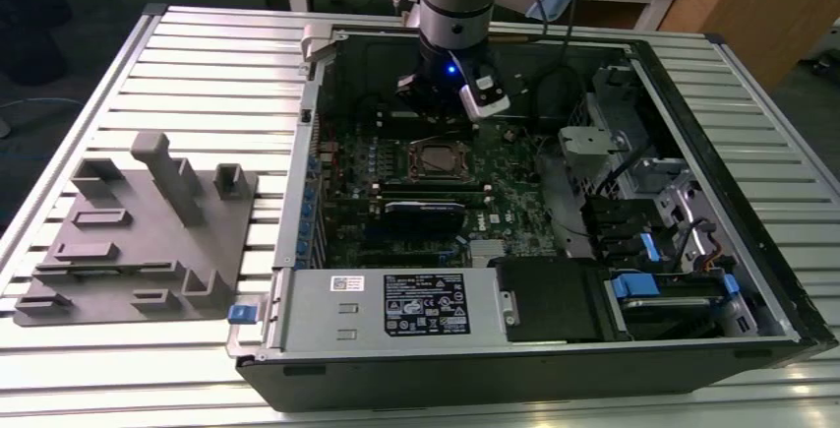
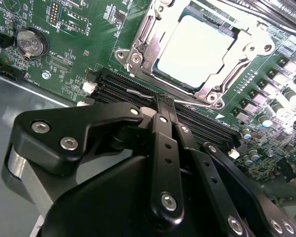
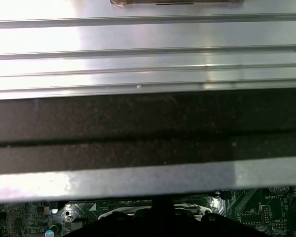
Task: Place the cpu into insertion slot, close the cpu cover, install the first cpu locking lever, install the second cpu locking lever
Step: 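Install the first cpu locking lever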
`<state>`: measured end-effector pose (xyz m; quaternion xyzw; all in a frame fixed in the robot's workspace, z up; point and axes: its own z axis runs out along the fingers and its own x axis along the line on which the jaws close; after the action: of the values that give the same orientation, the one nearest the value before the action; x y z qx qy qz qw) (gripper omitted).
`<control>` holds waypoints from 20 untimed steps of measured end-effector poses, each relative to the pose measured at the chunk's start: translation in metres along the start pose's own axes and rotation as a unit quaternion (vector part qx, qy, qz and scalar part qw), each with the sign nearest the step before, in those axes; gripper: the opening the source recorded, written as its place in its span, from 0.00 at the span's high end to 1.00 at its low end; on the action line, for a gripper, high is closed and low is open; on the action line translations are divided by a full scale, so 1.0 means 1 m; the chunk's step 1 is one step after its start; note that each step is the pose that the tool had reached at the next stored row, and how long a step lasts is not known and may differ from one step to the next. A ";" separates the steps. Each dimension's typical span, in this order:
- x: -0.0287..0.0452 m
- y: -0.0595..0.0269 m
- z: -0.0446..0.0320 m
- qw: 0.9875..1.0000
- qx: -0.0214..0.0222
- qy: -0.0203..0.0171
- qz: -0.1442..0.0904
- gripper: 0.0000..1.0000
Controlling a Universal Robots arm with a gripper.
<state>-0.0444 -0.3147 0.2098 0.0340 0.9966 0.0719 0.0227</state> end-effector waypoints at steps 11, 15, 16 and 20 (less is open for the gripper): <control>0.0001 0.0014 0.0007 1.000 0.001 0.000 0.001 0.89; 0.0001 0.0017 0.0008 1.000 0.001 -0.001 0.004 0.89; 0.0001 0.0017 0.0007 1.000 0.002 -0.001 0.004 0.89; 0.0001 0.0017 0.0011 1.000 0.002 -0.002 0.016 0.89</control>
<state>-0.0444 -0.3129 0.2089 0.0504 0.9960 0.0701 0.0240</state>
